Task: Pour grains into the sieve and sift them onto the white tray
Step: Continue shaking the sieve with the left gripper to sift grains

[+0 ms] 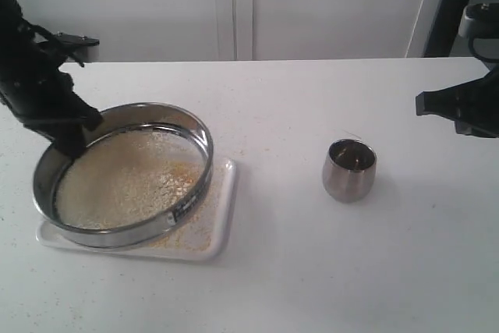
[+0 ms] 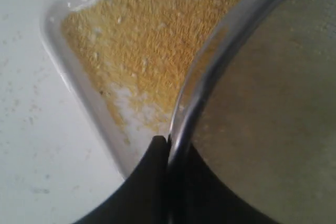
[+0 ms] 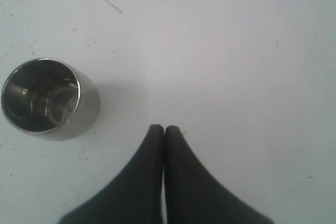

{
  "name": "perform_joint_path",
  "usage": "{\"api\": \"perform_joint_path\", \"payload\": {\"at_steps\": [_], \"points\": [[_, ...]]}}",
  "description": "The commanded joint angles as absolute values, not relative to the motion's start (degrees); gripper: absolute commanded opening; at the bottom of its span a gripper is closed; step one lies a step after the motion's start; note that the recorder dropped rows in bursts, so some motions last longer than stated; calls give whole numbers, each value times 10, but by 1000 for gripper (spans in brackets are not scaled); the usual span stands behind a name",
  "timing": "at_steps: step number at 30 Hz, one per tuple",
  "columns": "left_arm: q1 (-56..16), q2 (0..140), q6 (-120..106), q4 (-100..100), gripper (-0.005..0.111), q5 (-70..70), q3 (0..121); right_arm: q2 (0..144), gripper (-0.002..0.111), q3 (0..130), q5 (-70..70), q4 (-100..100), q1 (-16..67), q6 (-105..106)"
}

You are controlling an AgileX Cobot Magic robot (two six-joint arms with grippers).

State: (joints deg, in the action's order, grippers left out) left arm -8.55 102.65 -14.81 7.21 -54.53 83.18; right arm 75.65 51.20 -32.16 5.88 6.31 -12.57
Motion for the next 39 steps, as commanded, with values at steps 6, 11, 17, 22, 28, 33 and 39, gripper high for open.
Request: {"api": "perform_joint_path", "payload": {"at_steps": [6, 11, 17, 22, 28, 33, 39], "points": [[-89, 1011, -171, 162, 0, -515, 806, 755, 0, 513, -315, 60, 61, -127], [-82, 1012, -149, 40, 0, -562, 813, 755, 0, 513, -315, 60, 61, -127], [21, 986, -185, 168, 0, -551, 816, 755, 0, 513, -320, 60, 61, -127], [-99, 999, -153, 48, 0, -553, 806, 755, 0, 513, -317, 60, 61, -127], [16, 979, -137, 79, 0, -551, 807, 755, 0, 513, -320, 60, 61, -127], [-12, 977, -180, 174, 0, -523, 793, 755, 0, 513, -318, 60, 61, -127], [-115, 974, -131, 5, 0, -516, 779, 755, 0, 513, -315, 60, 61, -127]]}}
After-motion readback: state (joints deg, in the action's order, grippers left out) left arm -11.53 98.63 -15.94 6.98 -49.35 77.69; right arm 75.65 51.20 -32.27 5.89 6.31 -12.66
